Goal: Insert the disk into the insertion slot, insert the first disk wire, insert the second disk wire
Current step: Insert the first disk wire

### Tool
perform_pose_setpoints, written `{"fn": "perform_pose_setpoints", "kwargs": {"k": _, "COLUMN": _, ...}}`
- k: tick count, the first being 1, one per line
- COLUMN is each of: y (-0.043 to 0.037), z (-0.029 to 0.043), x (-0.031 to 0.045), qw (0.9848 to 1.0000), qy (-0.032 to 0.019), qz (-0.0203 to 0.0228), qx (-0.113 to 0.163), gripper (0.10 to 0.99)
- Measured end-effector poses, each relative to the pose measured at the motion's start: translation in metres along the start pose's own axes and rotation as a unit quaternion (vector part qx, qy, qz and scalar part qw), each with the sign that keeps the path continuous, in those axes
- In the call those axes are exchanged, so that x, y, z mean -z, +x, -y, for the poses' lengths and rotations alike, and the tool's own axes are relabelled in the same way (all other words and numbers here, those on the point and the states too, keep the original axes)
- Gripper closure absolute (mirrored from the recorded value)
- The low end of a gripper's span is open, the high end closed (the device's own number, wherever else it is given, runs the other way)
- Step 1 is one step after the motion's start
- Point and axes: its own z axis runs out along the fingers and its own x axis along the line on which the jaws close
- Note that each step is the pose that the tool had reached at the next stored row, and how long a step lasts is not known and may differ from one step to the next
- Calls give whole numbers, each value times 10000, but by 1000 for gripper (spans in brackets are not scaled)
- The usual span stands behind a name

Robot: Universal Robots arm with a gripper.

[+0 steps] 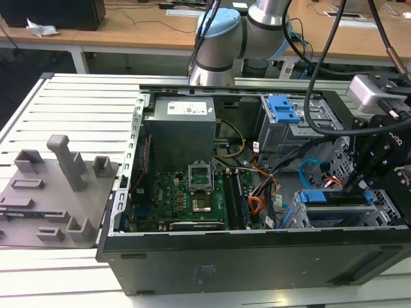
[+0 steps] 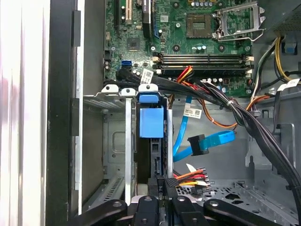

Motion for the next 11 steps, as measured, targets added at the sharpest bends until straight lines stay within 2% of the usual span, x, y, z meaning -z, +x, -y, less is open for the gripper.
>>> {"fn": "perform_pose_setpoints", "kwargs": {"k": 11, "y": 2, "z": 3, "x": -41, "qw": 10000, "qy": 0, "qz": 0, "qx": 0, "gripper": 898}}
